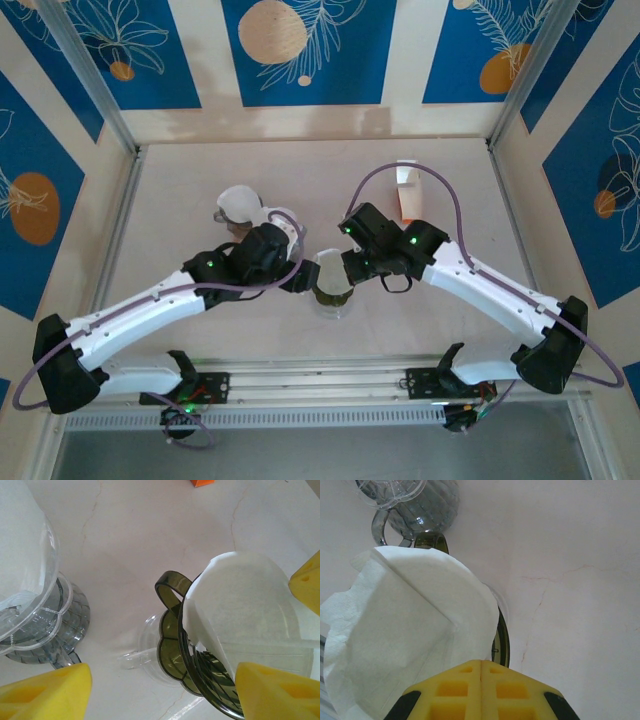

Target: Place the coffee filter in the dripper

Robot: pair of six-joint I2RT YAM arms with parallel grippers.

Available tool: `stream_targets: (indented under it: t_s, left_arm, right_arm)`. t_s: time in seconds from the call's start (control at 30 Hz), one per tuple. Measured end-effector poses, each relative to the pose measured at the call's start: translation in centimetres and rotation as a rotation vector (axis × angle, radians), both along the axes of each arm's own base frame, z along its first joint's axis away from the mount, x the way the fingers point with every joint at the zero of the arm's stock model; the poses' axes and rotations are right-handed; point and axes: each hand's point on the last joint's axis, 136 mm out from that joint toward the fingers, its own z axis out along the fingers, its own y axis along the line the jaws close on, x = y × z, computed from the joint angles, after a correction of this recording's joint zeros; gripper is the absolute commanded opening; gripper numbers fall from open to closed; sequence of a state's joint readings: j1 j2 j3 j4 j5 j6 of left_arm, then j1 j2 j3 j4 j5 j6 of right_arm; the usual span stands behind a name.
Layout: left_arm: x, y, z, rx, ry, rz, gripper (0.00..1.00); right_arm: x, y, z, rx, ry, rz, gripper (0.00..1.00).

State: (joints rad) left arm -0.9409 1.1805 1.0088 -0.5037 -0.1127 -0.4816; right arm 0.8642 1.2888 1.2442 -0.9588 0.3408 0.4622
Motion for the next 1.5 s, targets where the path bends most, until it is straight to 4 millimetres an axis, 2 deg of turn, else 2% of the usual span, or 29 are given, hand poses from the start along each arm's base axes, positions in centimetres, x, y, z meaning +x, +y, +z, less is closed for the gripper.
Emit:
stream_targets:
  t_s: [0.1,0.23,0.27,0.37,0.43,0.6,0.97,1.17,1.3,1.5]
  left_arm:
    - [-0.2,0.0,-0.4,-0.004,0.008,-0.003,0.89]
    - [-0.4,-0.1,-0.3,-0.023,0.006,-0.011,0.91]
    - [-0.4,-0.2,-0.1,-0.03,0.003,-0.014,0.89]
    - [-0.3,-0.4,0.1,-0.042,0.002,-0.011,0.72]
    - [-0.3,-0.4,-0.2,-0.032,0.005,-0.015,0.71]
    - [-0.3,-0.4,-0.4,-0.025,0.01,-0.014,0.83]
    - [-0.6,-0.7,0.3,-0.06,0.007,-0.033,0.9]
    - [-0.5,-1.0,-1.4,-0.019,0.048,-0.032,0.7]
    - [-0.6,-0.6,-1.8,0.005,0.052,-0.027,0.67]
    - [-0.5,-0.2,-2.1,0.022,0.056,-0.017,0.68]
  right_arm:
    - [-0.1,0.1,0.0,-0.001,0.0,0.002,0.0]
    - [-0.1,0.1,-0.1,-0.002,0.001,0.004,0.0]
    - [-0.1,0.1,-0.1,-0.004,0.002,0.004,0.0]
    - [-0.1,0.1,-0.2,-0.005,0.003,0.004,0.0]
    - [-0.1,0.1,-0.2,-0.005,0.003,0.004,0.0]
    - [-0.1,0.1,-0.2,-0.006,0.003,0.004,0.0]
    - [-0.1,0.1,-0.2,-0.005,0.003,0.004,0.0]
    - [-0.1,0.1,-0.2,-0.005,0.003,0.004,0.0]
    - [-0.1,0.1,-0.2,-0.004,0.004,0.001,0.0]
    - [-0.1,0.1,-0.2,-0.004,0.004,0.0,0.0]
